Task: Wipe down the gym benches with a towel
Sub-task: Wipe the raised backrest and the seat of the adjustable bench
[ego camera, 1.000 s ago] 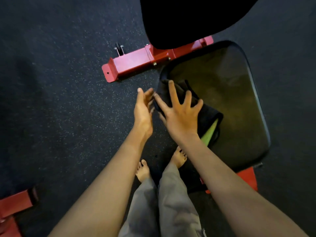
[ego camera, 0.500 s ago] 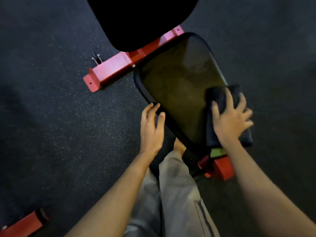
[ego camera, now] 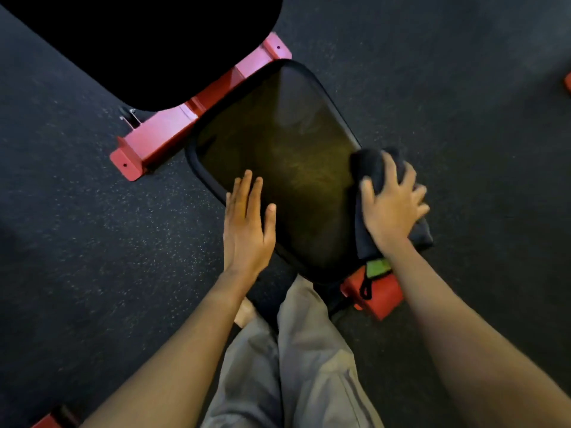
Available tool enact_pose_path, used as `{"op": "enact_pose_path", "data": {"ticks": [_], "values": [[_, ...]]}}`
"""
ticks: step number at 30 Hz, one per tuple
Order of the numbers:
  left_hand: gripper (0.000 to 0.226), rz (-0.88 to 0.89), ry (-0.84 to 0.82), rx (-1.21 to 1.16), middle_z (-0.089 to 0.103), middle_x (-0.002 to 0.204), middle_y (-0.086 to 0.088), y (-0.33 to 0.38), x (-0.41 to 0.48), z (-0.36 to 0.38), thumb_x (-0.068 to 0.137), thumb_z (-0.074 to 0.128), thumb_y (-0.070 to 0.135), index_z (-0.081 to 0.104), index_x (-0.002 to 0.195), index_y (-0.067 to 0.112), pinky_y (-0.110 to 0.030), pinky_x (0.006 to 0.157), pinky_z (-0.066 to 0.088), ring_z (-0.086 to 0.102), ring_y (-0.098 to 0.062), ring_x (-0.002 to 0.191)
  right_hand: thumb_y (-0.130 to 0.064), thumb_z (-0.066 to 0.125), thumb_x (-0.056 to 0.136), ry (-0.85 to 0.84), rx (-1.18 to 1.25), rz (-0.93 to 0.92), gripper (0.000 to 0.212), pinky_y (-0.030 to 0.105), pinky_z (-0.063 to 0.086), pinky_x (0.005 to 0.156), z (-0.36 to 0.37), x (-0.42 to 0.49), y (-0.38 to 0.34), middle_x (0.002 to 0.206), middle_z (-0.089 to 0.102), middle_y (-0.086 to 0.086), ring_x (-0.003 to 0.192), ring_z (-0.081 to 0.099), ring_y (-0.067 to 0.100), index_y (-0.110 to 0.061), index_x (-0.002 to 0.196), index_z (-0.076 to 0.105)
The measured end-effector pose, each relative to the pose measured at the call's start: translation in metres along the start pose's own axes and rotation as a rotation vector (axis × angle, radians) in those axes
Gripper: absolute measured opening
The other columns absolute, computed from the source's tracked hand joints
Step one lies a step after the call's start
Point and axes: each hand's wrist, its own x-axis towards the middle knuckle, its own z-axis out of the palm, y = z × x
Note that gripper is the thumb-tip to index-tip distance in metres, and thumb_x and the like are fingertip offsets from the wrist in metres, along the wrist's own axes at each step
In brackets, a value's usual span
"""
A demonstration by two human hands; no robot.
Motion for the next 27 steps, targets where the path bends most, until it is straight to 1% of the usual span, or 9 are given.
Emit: {"op": "enact_pose_path", "data": {"ticks": [2,7,9,11,14,16,20,25,27], "values": [[0.060,-0.046,0.004,0.020,0.016,0.157,-0.008,0.002,0.001,0.006,0.096,0.025,0.041,0.028,0.146,0.008,-0.033,0.116,0.002,0.005,-0.016,0.143,-0.047,0.044,0.093,-0.021,-0.054,-0.090,0.058,0.056,0.030,0.097,0.002,0.008,-0.025,0.153,0.027,0.012,0.123,0.036,0.044,-0.037,0.147,0.028],[0.058,-0.095,0.055,0.019,0.013,0.157,-0.009,0.006,0.007,0.018,0.098,0.024,0.038,0.026,0.147,0.006,-0.035,0.117,0.000,0.002,-0.016,0.143,-0.049,0.048,0.086,0.002,-0.166,-0.741,0.060,0.053,0.037,0.087,0.014,-0.061,0.008,0.149,0.041,0.011,0.113,0.042,0.041,-0.036,0.144,0.039],[0.059,-0.099,0.062,0.040,0.013,0.157,-0.010,0.011,0.011,0.019,0.097,0.024,0.038,0.026,0.147,0.006,-0.033,0.116,-0.002,0.000,-0.013,0.142,-0.050,0.047,0.088,0.021,-0.153,-0.734,0.057,0.051,0.038,0.085,0.010,-0.067,0.037,0.148,0.042,0.010,0.110,0.044,0.039,-0.037,0.142,0.039],[0.061,-0.096,0.061,0.058,0.012,0.158,-0.009,0.016,0.017,0.022,0.097,0.024,0.040,0.025,0.147,0.006,-0.028,0.115,-0.006,-0.002,-0.012,0.141,-0.051,0.044,0.090,0.035,-0.133,-0.569,0.054,0.051,0.039,0.083,0.007,-0.048,0.042,0.147,0.042,0.010,0.109,0.046,0.041,-0.037,0.141,0.039],[0.062,-0.099,0.069,0.089,0.011,0.158,-0.009,0.022,0.026,0.027,0.097,0.024,0.042,0.024,0.148,0.007,-0.025,0.114,-0.010,-0.003,-0.012,0.142,-0.050,0.042,0.090,0.007,-0.101,-0.339,0.054,0.055,0.039,0.085,0.003,-0.006,0.008,0.146,0.041,0.012,0.110,0.047,0.045,-0.035,0.143,0.038],[0.060,-0.118,0.102,0.103,0.012,0.158,-0.009,0.024,0.034,0.031,0.097,0.025,0.040,0.025,0.147,0.006,-0.026,0.114,-0.009,0.001,-0.018,0.144,-0.051,0.040,0.092,-0.015,-0.062,-0.313,0.058,0.057,0.036,0.090,-0.002,0.030,-0.032,0.151,0.033,0.012,0.118,0.042,0.045,-0.037,0.147,0.031],[0.057,-0.198,0.201,0.138,0.016,0.157,-0.012,0.019,0.049,0.033,0.098,0.029,0.035,0.027,0.147,0.005,-0.033,0.115,-0.004,0.008,-0.026,0.145,-0.050,0.042,0.093,-0.086,-0.102,-0.535,0.060,0.058,0.033,0.097,0.000,0.061,-0.079,0.157,0.024,0.010,0.125,0.037,0.044,-0.039,0.150,0.026],[0.058,-0.261,0.241,0.192,0.018,0.156,-0.015,0.013,0.057,0.034,0.098,0.030,0.034,0.025,0.147,0.003,-0.039,0.115,0.000,0.010,-0.028,0.144,-0.049,0.052,0.086,-0.051,-0.131,-0.995,0.060,0.053,0.038,0.087,0.000,0.018,-0.002,0.150,0.041,0.011,0.111,0.045,0.041,-0.036,0.143,0.042],[0.059,-0.260,0.231,0.223,0.017,0.156,-0.015,0.015,0.056,0.037,0.097,0.031,0.035,0.024,0.147,0.004,-0.037,0.115,-0.002,0.008,-0.026,0.144,-0.051,0.050,0.086,-0.040,-0.123,-0.949,0.058,0.051,0.039,0.085,-0.006,0.018,0.019,0.147,0.044,0.010,0.108,0.048,0.040,-0.037,0.142,0.041]]}}
